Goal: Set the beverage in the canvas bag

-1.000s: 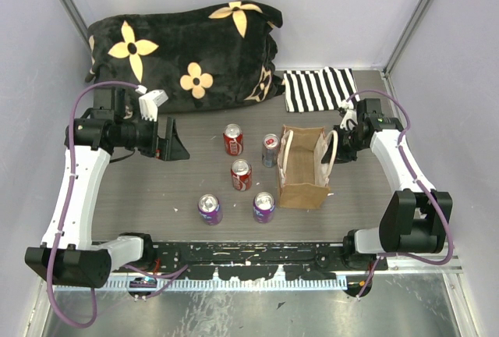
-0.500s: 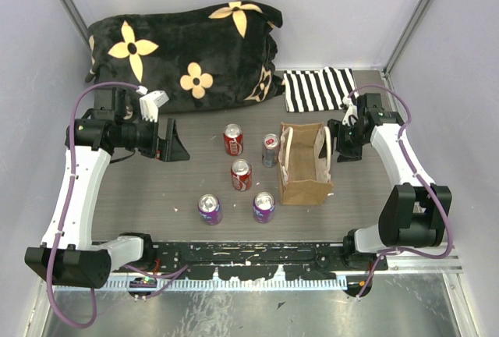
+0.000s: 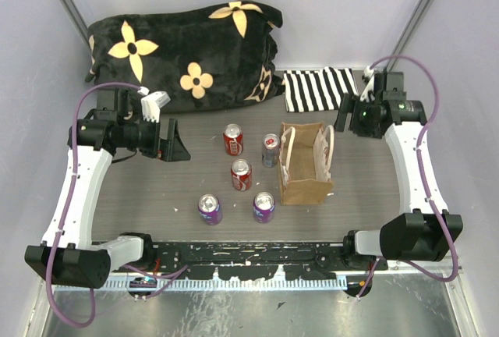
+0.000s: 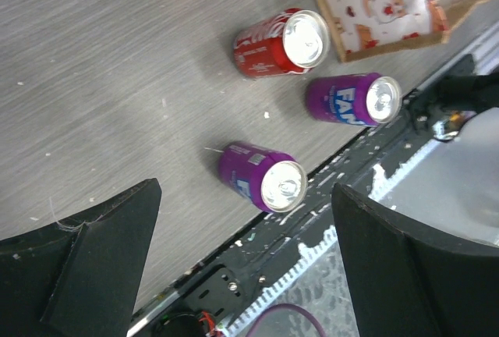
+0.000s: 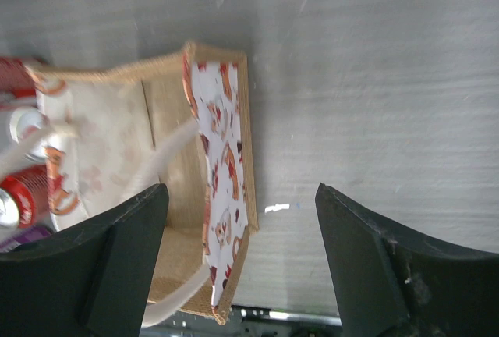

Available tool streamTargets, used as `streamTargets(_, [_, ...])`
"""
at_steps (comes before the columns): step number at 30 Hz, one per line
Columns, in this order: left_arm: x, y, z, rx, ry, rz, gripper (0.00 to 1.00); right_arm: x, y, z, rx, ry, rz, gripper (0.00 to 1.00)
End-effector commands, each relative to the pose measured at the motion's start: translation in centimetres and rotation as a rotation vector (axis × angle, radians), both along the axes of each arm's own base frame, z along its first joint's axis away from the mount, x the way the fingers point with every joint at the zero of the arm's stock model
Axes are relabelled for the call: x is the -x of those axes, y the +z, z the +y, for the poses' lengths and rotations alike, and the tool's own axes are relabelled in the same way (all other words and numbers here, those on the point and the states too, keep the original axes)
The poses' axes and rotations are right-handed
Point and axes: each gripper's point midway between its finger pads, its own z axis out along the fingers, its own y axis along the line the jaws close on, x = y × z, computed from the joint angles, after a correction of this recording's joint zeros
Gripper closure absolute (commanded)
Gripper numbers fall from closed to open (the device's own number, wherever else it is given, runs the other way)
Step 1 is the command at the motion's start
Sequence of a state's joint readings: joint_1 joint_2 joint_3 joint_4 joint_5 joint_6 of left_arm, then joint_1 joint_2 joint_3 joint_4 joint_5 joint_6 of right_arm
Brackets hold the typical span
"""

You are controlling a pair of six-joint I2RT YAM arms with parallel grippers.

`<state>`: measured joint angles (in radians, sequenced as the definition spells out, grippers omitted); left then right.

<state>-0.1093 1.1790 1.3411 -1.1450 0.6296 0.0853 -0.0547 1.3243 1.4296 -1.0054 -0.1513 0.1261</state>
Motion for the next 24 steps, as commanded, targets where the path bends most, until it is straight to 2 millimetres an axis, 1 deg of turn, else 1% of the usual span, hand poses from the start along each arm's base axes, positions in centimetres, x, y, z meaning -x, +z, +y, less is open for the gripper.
streamTargets(1, [-3.0,-0.7,-0.3,-0.127,0.011,-0.113,0.02,-1.0,4.2,-1.0,0.034,-0.044,-0.091,0.17])
streamTargets(3, [-4.5,-1.2,-1.2,-0.184,-0.015,-0.152,0.03,-1.4,4.1,-0.8,0.021,-0.042,-0.087,0.17])
streamTargets(4, [-5.4,-1.8,-2.1,-0.202,-0.041,-0.153,0.04,-1.5,4.1,-0.6,0.01,-0.04,-0.088,0.17])
streamTargets(5, [-5.9,-2.0,-3.0,-0.215,-0.071,-0.174,0.04,-1.5,4.0,-0.4,0.0,-0.038,-0.087,0.17])
streamTargets(9, [-8.3,-1.8,-7.2,-0.235,-0.188,-0.323,0.04,-1.0,3.6,-0.3,-0.003,-0.038,-0.078,0.16])
streamTargets(14, [-10.4,-2.0,-11.6,-0.19,-0.264,-0.35,0.04,-0.1,2.8,-0.5,0.008,-0.037,-0.059,0.15])
streamTargets(18, [-11.2,-2.3,-14.8,-0.171,-0.329,-0.381,0.04,0.2,2.2,-0.4,0.001,-0.036,-0.047,0.15])
streamTargets(20, [-11.2,-2.9,-16.4,-0.16,-0.373,-0.395,0.04,0.3,2.0,-0.4,0.002,-0.035,-0.042,0.14])
streamTargets(24, [-10.6,-3.9,-18.7,-0.099,-0.439,-0.426,0.04,0.2,2.0,-0.4,0.001,-0.033,-0.042,0.14])
